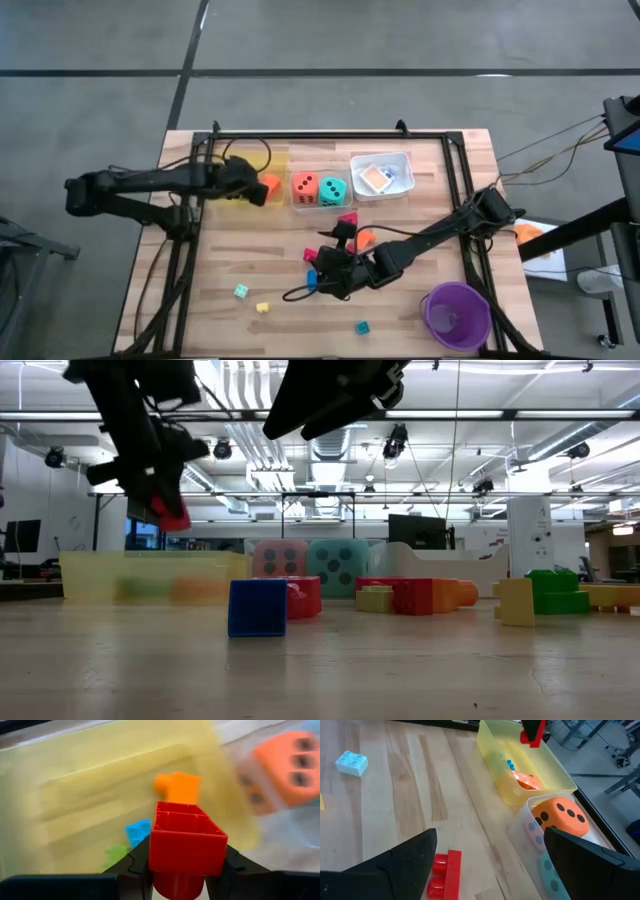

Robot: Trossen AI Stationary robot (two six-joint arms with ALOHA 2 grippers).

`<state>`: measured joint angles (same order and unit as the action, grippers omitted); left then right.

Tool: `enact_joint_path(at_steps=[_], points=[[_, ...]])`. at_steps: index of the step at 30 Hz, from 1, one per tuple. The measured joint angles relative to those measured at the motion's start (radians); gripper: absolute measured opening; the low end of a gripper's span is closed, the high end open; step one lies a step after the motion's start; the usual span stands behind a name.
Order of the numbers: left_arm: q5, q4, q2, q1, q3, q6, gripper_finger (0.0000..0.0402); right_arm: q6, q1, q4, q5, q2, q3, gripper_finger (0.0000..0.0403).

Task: Pick & Place Toys
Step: Put the red game piece into the yellow bin

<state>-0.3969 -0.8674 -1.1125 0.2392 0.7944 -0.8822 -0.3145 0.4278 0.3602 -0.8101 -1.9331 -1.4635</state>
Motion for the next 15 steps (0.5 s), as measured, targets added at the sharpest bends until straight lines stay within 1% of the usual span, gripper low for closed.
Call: enact_joint_path(at_steps=[6,9,15], points=[[0.013,-0.051,-0.085,0.112,-0.004,0.047,0.0115,0.0,0.0,-0.001,0.0,0.0,0.0,0.0364],[0.014,-0.06,-0.123,0.144,-0.004,0.068,0.0115,0.0,0.0,-0.003,0.0,0.0,0.0,0.0364],[0.016,-0.062,-0.175,0.172,-0.004,0.072,0.0115,0.0,0.0,-0.003,0.0,0.0,0.0,0.0364]])
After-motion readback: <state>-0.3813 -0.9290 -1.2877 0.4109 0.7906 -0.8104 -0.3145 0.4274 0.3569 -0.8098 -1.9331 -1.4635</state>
